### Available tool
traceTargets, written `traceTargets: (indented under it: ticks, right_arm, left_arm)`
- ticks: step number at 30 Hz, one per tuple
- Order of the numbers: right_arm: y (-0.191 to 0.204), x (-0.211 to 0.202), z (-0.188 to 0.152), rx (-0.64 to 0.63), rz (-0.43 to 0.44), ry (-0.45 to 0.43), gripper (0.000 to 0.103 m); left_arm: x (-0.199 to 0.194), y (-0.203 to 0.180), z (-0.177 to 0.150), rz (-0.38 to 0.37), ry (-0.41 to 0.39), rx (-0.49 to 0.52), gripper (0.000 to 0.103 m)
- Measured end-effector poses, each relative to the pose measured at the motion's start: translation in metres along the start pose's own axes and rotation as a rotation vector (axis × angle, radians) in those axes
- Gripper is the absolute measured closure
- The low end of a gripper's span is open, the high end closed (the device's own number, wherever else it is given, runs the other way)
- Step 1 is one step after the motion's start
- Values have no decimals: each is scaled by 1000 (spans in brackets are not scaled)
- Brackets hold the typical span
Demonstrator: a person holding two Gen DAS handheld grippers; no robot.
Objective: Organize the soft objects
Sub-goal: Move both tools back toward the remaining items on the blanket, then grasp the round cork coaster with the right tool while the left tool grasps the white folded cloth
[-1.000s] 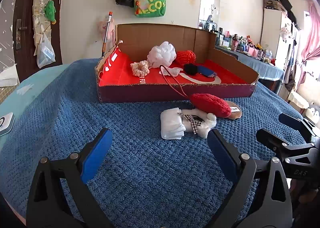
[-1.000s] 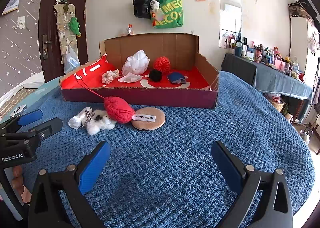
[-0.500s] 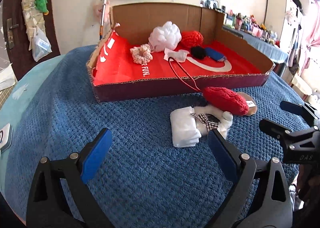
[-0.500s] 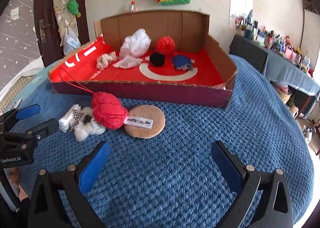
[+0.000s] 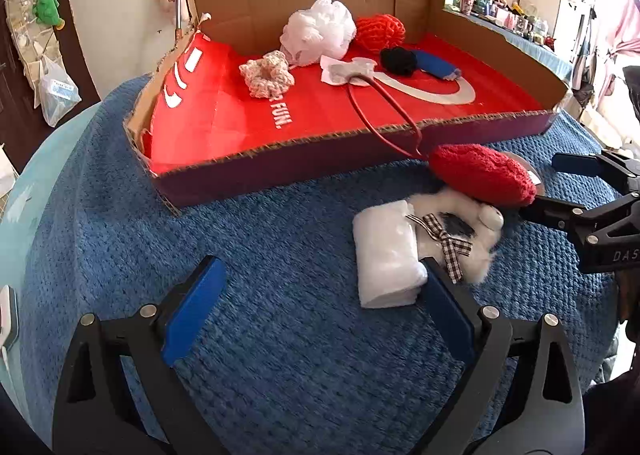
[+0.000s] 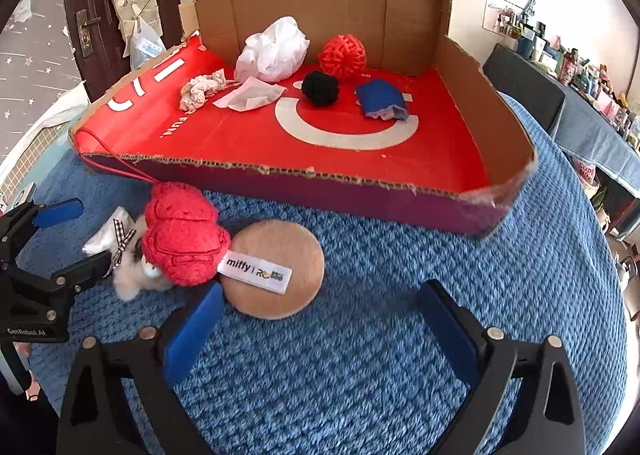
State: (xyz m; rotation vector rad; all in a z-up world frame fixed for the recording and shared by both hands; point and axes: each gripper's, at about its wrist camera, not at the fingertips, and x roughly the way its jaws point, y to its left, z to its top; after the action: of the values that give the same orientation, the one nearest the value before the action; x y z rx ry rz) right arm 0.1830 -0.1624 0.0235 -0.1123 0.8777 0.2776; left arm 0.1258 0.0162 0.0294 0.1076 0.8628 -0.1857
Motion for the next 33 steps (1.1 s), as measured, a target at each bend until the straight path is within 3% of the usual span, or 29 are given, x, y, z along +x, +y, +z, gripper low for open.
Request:
traceTargets:
  ticks: [4, 7, 9, 11, 12, 14, 23, 33]
  right_arm:
    - [3, 2, 6, -33, 5, -13, 8]
    - [5, 5, 10, -51, 34, -16, 15]
    - [7, 7, 12, -61, 51, -15, 21]
    - [10, 7, 12, -72, 72, -27, 32]
    - [11, 7, 13, -78, 90, -31, 47]
    - [14, 6, 11, -93, 110, -37, 51]
    - [1, -26, 8, -42, 108, -120, 52]
    - [-6, -38, 8, -21, 98, -137, 52]
  left_arm:
    - [-1, 2, 4, 55, -28, 34, 9]
    - [-2, -4, 8, 18, -48, 76, 26]
    - [1, -8, 10, -4, -42, 98, 50]
    - [6, -10, 12, -53, -24, 107, 61]
    - [8, -11, 12, -88, -15, 109, 68]
    - [8, -13, 12, -114, -24, 116, 79]
    - [-10, -11, 12, -145, -71, 98, 82]
    - [-32, -6, 18, -133, -125, 90, 82]
